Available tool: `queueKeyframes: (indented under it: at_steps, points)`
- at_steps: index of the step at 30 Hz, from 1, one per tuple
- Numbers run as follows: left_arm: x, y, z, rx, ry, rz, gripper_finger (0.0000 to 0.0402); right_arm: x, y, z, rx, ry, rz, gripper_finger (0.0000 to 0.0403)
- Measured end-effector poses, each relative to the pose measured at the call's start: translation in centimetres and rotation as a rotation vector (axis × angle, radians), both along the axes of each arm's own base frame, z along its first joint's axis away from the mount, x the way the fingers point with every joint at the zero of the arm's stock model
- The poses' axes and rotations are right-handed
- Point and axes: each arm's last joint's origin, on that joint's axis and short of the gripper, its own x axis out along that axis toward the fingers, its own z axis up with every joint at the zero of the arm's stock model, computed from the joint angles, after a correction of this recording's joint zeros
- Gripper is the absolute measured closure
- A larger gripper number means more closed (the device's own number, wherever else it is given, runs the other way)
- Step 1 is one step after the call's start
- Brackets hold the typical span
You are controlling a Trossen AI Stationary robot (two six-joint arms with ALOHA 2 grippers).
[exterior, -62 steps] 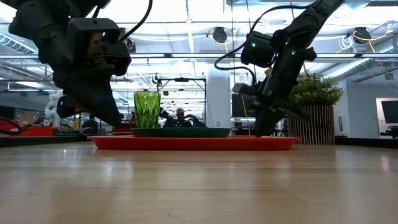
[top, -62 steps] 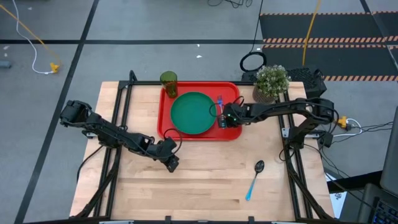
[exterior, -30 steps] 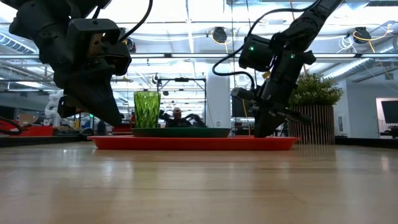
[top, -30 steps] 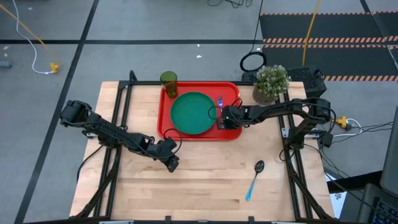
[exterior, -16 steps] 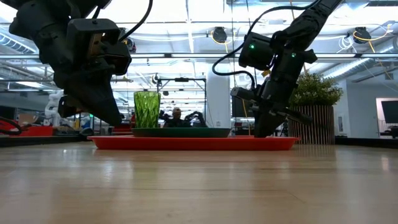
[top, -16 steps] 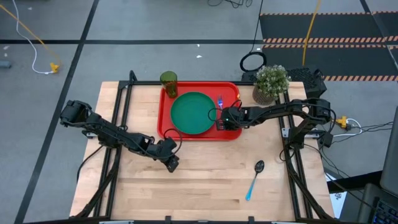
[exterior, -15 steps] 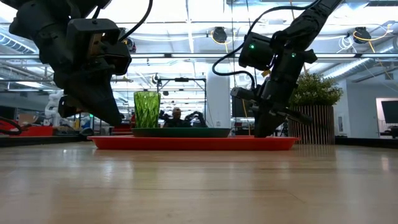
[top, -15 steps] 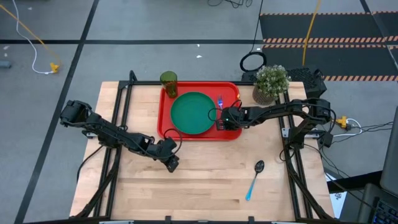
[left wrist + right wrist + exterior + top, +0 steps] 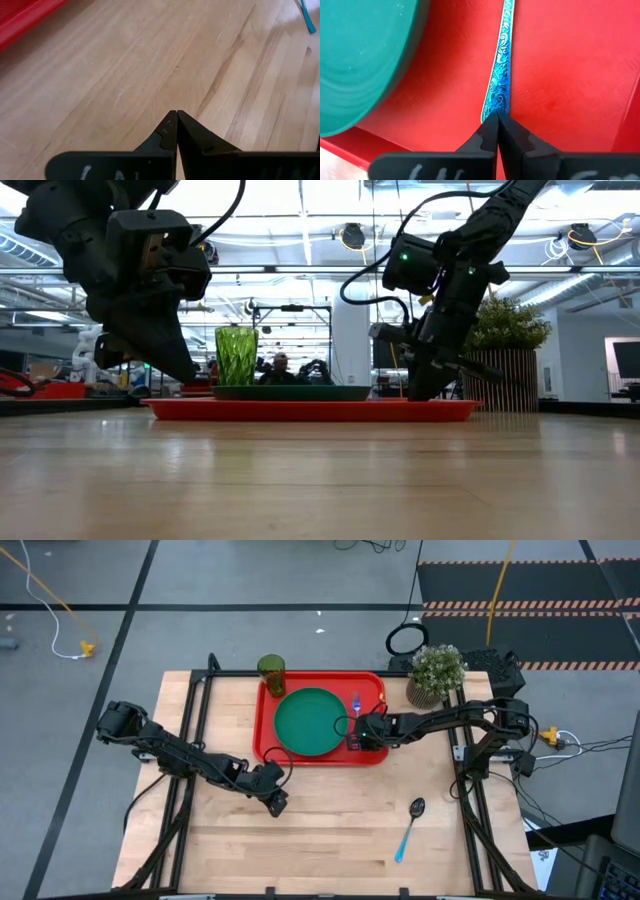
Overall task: Pick and place plate/cup/fork/spoon on tray
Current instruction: Adjust the blue fork on the orange serving tray
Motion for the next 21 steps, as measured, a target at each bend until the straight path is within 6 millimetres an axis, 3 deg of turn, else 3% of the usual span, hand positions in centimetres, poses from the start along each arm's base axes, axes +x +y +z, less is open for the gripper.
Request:
queueKeyframes:
  at_steps: [21]
  points:
    - [0.01, 0.00, 0.02, -0.003, 0.000, 0.003, 0.0396, 0.06, 0.14, 0.72, -0.022, -0.037, -0.019, 0.0403]
